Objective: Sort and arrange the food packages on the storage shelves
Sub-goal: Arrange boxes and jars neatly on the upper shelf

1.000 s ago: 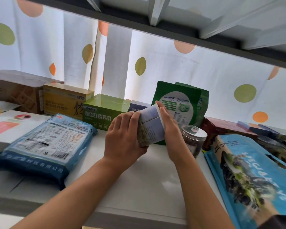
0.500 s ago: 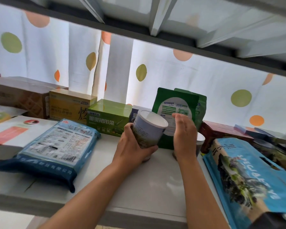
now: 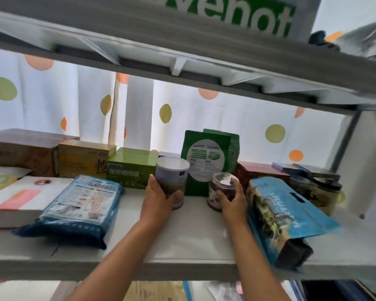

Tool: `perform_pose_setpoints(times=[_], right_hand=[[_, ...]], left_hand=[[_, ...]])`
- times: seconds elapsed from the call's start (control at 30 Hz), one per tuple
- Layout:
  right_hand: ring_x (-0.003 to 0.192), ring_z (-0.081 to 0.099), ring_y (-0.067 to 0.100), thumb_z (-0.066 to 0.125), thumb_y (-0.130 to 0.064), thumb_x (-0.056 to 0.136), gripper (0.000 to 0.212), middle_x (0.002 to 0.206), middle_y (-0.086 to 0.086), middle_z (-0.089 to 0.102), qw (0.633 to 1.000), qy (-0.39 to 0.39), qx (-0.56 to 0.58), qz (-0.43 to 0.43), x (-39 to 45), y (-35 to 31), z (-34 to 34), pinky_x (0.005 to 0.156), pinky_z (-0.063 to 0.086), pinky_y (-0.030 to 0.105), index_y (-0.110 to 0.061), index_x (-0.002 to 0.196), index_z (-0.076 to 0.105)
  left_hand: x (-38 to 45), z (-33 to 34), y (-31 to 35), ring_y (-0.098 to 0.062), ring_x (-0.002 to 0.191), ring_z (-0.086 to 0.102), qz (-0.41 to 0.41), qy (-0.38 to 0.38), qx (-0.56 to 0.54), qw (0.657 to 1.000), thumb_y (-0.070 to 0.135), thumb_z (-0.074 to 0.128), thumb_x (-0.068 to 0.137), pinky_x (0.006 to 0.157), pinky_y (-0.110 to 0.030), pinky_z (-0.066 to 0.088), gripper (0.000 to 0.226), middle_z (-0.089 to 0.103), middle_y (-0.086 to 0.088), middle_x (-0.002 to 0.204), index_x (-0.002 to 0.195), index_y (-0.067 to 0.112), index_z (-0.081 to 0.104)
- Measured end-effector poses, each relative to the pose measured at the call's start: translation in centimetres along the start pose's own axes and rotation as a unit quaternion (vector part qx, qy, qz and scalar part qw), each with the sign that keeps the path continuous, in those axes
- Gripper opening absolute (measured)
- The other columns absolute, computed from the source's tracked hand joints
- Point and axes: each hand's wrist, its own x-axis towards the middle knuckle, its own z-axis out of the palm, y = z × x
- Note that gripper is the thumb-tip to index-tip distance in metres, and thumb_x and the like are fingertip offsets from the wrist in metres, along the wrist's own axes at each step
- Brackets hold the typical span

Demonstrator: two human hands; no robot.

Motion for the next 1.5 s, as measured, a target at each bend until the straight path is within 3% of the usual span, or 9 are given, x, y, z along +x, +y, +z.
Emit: perform_pose_setpoints(times=[0.17, 0.27, 0.4, 0.57, 0.73, 0.9, 1.0, 1.33, 1.5], right_hand=[[0.129, 0.050, 0.019, 0.077, -0.019, 0.088, 0.060, 0.144, 0.006, 0.052, 1.000, -0.009, 0.016, 0.005, -1.7, -0.4, -0.5, 0.106, 0.048, 0.040, -0.033, 0.140, 0.049], [0.131, 0.051, 0.023, 0.078, -0.024, 0.087, 0.057, 0.141, -0.003, 0.050, 0.998, -0.021, 0.057, 0.017, -3.0, -0.3, -1.1, 0.105, 0.050, 0.048, -0.052, 0.128, 0.048], [0.123, 0.055, 0.018, 0.075, -0.018, 0.090, 0.055, 0.137, -0.004, 0.053, 0.985, -0.012, 0.163, 0.048, -4.4, -1.0, -2.0, 0.090, 0.055, 0.028, -0.034, 0.136, 0.049], [0.110, 0.068, 0.033, 0.082, -0.032, 0.079, 0.044, 0.124, 0.016, 0.066, 0.934, 0.020, 0.320, 0.155, -4.6, 0.1, -2.4, 0.090, 0.057, 0.058, -0.031, 0.114, 0.055], [0.107, 0.069, 0.034, 0.075, -0.021, 0.089, 0.033, 0.120, 0.018, 0.067, 0.930, 0.001, 0.325, 0.171, -4.1, 0.3, -2.4, 0.085, 0.060, 0.053, -0.028, 0.112, 0.052], [0.100, 0.072, 0.036, 0.070, -0.023, 0.094, 0.042, 0.114, 0.017, 0.071, 0.925, -0.055, 0.335, 0.168, -4.3, -0.1, -3.0, 0.069, 0.062, 0.042, -0.018, 0.130, 0.050], [0.097, 0.073, 0.034, 0.058, -0.021, 0.099, 0.036, 0.111, 0.017, 0.073, 0.906, -0.103, 0.372, 0.171, -4.4, -0.1, -3.3, 0.082, 0.059, 0.048, -0.014, 0.134, 0.053], [0.117, 0.065, 0.037, 0.060, -0.061, 0.084, 0.060, 0.121, 0.017, 0.071, 0.923, -0.077, 0.344, 0.156, -4.2, -0.3, -2.4, 0.098, 0.050, 0.055, -0.020, 0.127, 0.067], [0.114, 0.066, 0.033, 0.062, -0.052, 0.087, 0.062, 0.128, 0.022, 0.066, 0.886, -0.095, 0.414, 0.185, -3.9, -0.2, -3.0, 0.096, 0.052, 0.048, -0.012, 0.134, 0.060]], left_hand=[[-1.9, -1.4, 2.5, -0.025, 0.102, 0.053, 0.248, 0.194, 0.123, 0.941, 0.019, 0.058, 0.091, 0.085, -0.039, 0.053, 0.043, 0.051, -0.016, 0.117, 0.127, 0.007, 0.038], [-3.6, -0.5, 4.4, -0.019, 0.089, 0.051, 0.338, 0.165, 0.122, 0.919, 0.013, 0.040, 0.092, 0.075, -0.033, 0.051, 0.025, 0.052, -0.012, 0.104, 0.117, 0.009, 0.043], [-6.6, 2.9, 6.1, -0.017, 0.099, 0.053, 0.200, 0.041, 0.026, 0.979, 0.011, 0.045, 0.098, 0.087, -0.038, 0.053, 0.023, 0.054, -0.005, 0.111, 0.121, 0.013, 0.047], [-7.2, 5.2, 5.2, -0.022, 0.130, 0.044, 0.051, -0.067, -0.039, 0.996, 0.032, 0.044, 0.103, 0.110, -0.044, 0.040, 0.048, 0.045, -0.010, 0.143, 0.145, 0.012, 0.036], [-6.3, 5.2, 5.1, -0.017, 0.110, 0.058, -0.022, -0.124, -0.104, 0.987, 0.042, 0.038, 0.104, 0.085, -0.024, 0.049, 0.049, 0.059, -0.009, 0.129, 0.140, 0.011, 0.047], [-6.2, 5.3, 5.1, -0.018, 0.115, 0.057, -0.020, -0.116, -0.086, 0.989, 0.047, 0.036, 0.103, 0.086, -0.022, 0.046, 0.054, 0.060, -0.007, 0.128, 0.146, 0.014, 0.042], [-6.2, 5.1, 4.7, -0.024, 0.131, 0.048, 0.024, -0.087, -0.030, 0.995, 0.054, 0.041, 0.099, 0.107, -0.037, 0.041, 0.067, 0.050, -0.010, 0.145, 0.153, 0.016, 0.029], [-7.6, 5.2, 5.2, -0.015, 0.128, 0.044, 0.284, -0.033, 0.042, 0.957, 0.017, 0.080, 0.080, 0.106, -0.032, 0.042, 0.071, 0.045, -0.007, 0.143, 0.139, 0.012, 0.041], [-7.5, 5.2, 5.2, -0.011, 0.126, 0.045, 0.255, -0.033, -0.001, 0.966, 0.036, 0.083, 0.075, 0.103, -0.025, 0.042, 0.086, 0.046, 0.000, 0.141, 0.144, 0.020, 0.036]])
